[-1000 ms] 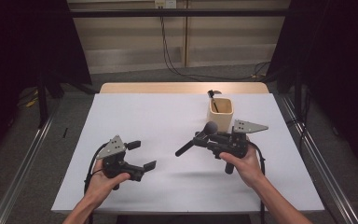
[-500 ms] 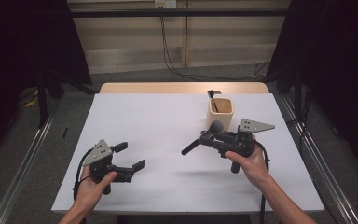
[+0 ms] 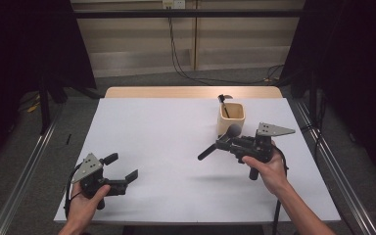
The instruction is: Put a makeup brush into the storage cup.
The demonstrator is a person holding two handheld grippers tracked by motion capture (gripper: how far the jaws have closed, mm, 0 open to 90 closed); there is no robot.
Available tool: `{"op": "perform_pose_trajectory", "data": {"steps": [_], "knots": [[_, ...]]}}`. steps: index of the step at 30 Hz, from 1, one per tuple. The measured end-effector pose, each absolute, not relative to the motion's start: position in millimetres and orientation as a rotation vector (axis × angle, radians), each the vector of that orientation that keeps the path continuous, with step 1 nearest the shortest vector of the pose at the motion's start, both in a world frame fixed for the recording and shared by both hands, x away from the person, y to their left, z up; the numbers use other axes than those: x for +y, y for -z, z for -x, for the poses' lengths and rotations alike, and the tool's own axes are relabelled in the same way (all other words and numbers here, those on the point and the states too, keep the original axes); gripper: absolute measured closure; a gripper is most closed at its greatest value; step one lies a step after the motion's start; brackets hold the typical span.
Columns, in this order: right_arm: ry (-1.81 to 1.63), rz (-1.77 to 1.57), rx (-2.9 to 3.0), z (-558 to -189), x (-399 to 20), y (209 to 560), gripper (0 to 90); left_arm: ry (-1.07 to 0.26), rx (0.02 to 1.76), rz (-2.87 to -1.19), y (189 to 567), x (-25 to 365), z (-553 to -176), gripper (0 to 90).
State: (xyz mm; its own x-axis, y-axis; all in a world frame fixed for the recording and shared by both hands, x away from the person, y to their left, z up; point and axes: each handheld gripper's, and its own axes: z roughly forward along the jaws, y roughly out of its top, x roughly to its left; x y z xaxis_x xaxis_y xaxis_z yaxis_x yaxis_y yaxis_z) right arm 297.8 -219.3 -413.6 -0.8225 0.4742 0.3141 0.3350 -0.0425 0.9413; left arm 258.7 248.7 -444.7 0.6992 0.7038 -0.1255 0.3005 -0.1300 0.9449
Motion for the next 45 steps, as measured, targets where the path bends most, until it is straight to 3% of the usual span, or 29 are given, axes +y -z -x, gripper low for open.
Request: {"op": "perform_pose_trajectory", "data": {"steps": [19, 45], "knots": [[-1.946, -0.952, 2.037, -299.6, -244.3, 406.7, 71.5, -0.488, 0.859, -1.721, 450.7, 260.3, -251.5, 3.1], [-1.873, -0.935, 1.895, -319.5, -281.9, 349.5, 71.5, -0.501, 0.861, -1.721, 449.7, 264.2, -252.3, 3.0]]}}
